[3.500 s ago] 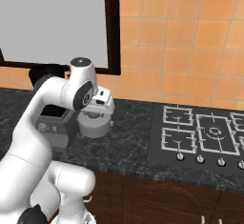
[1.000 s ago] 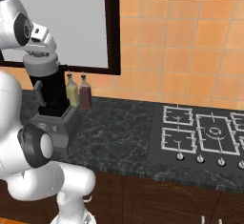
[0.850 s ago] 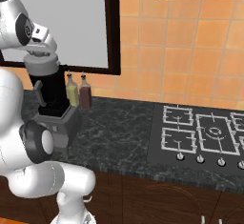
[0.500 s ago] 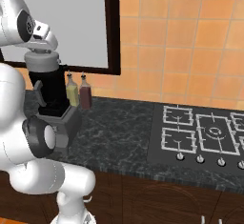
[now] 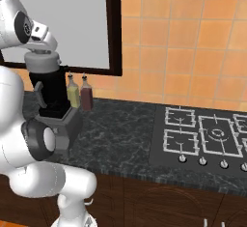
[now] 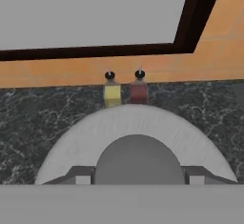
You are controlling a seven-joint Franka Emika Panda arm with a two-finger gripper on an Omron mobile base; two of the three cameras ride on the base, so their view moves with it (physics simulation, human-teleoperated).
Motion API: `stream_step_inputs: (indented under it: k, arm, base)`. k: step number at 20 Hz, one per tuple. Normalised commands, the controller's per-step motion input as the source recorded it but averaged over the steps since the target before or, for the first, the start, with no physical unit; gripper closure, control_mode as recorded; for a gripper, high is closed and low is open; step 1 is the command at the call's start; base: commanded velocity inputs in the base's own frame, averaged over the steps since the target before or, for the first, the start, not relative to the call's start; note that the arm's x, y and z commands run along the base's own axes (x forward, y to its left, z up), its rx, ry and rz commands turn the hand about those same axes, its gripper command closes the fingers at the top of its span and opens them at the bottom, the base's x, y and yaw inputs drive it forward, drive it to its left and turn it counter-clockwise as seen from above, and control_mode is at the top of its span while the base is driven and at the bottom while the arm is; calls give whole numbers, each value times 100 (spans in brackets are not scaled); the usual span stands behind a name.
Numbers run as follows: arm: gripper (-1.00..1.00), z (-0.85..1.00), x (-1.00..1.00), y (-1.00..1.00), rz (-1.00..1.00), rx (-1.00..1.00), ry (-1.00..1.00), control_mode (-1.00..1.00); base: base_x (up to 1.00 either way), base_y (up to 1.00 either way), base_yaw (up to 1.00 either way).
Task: Close the lid blender by securely placing the lid on top.
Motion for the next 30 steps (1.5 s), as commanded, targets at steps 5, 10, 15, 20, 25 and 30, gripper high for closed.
stream_step_inputs:
  k: [5, 10, 15, 20, 25, 30]
  arm:
    - [100, 18, -1, -18, -2, 0, -7, -100]
    - [100, 43, 0, -14, -3, 0, 0, -100]
    - [100, 55, -5, -6, -2, 0, -1, -100]
    - [100, 29, -21, -3, -1, 0, 0, -100]
    - [100, -1, -8, -24, -1, -1, 0, -100]
    - [100, -1, 2, -12, 0, 0, 0, -100]
  base:
    - [0, 0, 0]
    - [0, 0, 0]
    - [0, 0, 0]
    - [0, 0, 0]
    - [0, 0, 0]
    - [0, 0, 0]
